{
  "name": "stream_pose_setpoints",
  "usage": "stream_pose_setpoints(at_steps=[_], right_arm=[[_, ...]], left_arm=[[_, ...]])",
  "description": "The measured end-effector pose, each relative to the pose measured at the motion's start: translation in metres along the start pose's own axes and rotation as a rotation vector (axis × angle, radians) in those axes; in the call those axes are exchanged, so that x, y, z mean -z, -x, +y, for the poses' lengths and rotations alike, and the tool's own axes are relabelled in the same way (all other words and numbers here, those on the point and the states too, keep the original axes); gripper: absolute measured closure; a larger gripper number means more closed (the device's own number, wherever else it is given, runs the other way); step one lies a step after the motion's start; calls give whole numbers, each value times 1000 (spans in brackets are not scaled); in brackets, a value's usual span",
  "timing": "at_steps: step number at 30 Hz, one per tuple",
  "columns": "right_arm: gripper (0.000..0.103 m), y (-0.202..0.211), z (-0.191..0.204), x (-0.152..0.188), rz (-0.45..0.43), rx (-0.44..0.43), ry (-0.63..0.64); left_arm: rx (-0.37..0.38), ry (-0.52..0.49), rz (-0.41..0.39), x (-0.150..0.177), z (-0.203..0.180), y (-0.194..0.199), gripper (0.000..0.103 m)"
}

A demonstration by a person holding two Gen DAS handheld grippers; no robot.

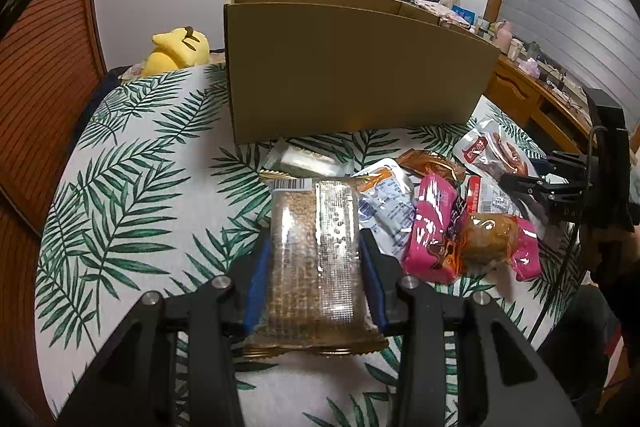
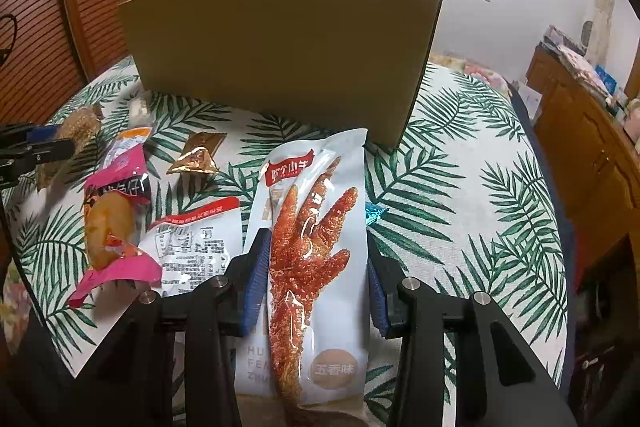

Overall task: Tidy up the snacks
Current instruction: 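Grasp clear granola bar pack with left tool while right tool grasps chicken-feet pack, then lift both packs and carry them over the open box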

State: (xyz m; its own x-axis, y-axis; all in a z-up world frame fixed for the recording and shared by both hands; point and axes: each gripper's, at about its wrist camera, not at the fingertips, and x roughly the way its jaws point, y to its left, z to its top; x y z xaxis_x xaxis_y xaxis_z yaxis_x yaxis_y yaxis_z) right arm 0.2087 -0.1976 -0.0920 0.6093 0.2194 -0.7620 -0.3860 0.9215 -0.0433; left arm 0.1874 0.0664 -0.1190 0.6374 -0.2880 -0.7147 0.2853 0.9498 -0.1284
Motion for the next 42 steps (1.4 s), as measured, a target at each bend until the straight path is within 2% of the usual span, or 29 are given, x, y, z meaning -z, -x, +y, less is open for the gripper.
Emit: stream_pose_setpoints(at_steps=[27, 42], right_arm=[[60, 48, 16, -12, -151, -2, -8], [60, 77, 34, -46, -246, 8, 33]], left_arm=[[14, 23, -85, -3, -2, 12, 63], [62, 33, -215, -47, -3, 30, 64]])
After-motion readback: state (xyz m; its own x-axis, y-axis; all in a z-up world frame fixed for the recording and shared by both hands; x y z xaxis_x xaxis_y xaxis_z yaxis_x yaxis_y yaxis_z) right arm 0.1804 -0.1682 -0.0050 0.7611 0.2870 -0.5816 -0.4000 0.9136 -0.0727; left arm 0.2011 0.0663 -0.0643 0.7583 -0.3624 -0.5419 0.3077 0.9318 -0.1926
